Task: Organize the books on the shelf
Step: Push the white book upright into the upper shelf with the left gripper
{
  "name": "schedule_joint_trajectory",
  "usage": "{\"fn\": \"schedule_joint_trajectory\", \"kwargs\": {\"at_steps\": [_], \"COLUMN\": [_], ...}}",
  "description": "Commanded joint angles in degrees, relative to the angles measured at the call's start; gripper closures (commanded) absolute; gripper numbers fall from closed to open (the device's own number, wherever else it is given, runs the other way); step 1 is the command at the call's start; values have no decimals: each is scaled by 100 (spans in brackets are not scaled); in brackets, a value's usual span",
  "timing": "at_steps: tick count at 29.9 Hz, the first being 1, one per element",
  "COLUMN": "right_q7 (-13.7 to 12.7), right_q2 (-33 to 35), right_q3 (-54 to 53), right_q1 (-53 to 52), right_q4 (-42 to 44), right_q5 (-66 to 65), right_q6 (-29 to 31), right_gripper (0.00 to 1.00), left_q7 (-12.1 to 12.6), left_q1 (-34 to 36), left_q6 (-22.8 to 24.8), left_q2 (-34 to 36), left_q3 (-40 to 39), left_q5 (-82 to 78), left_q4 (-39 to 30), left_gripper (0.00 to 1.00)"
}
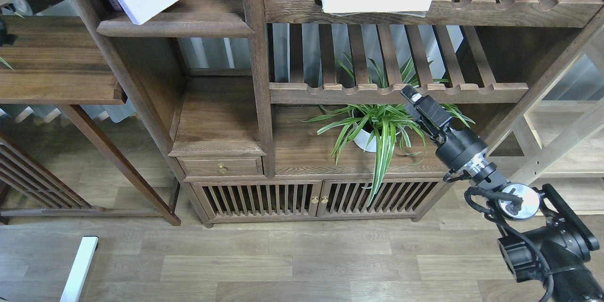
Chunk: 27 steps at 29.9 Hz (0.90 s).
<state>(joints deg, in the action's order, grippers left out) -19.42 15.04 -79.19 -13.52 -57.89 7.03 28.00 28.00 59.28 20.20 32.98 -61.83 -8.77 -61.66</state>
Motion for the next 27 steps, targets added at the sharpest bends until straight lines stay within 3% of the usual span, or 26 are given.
{"fn": "schedule_joint_trajectory", "kwargs": {"at_steps": [1,8,16,27], "right_q7": [8,26,35,35], "right_q2": [-1,-10,-19,-54], "right_q3": [0,-9,-9,-18], "right_q1": [-10,-10,-1,-19], "right_q4": [-3,-3,-3,-12], "right_q5": [0,9,9,18], "right_q6": [0,0,0,0], "right_gripper": [11,11,9,9], "left_q7": [0,0,0,0], "left_q1": [258,812,1287,1700], "left_q6": [-7,-200,-1026,-1791], "left_q2": [-115,-546,-757,-1038], "left_q3": [250,505,1041,1578], "left_q5": [-134,-485,-521,-644], "left_q4": [285,945,1165,1543], "left_gripper": [98,97,97,97]}}
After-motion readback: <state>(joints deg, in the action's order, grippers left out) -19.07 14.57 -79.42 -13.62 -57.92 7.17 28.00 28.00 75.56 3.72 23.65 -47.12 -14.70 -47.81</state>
